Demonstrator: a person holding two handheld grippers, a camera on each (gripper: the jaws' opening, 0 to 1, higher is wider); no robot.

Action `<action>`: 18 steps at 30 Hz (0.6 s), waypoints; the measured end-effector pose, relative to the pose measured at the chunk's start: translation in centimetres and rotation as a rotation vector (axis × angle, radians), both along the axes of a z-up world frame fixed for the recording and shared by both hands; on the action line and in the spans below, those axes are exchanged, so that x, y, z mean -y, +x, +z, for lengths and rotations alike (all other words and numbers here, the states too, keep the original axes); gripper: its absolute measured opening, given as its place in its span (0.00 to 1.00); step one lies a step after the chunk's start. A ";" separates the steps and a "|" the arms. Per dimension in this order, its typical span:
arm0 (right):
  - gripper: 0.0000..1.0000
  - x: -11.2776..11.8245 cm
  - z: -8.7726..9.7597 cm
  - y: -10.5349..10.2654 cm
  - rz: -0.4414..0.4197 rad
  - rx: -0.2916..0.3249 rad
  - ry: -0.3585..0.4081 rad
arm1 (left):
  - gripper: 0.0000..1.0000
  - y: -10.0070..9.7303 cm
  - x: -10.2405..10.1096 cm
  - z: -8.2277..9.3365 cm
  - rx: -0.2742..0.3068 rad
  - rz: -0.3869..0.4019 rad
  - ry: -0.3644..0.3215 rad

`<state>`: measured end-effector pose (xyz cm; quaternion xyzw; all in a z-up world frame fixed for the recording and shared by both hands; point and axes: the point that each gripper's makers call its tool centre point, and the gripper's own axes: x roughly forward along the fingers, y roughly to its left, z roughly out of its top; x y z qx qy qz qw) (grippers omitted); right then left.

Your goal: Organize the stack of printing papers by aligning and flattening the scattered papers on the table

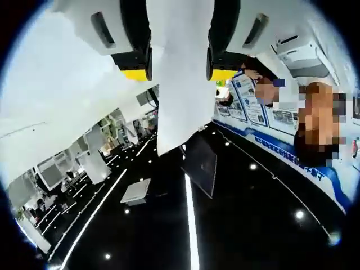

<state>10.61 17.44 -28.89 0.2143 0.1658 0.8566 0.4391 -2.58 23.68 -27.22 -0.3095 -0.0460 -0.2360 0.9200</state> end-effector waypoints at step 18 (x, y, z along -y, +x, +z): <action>0.00 -2.1 -0.7 -1.6 0.129 -0.050 -0.005 | 0.05 0.5 -1.6 -1.1 -0.046 0.029 -0.006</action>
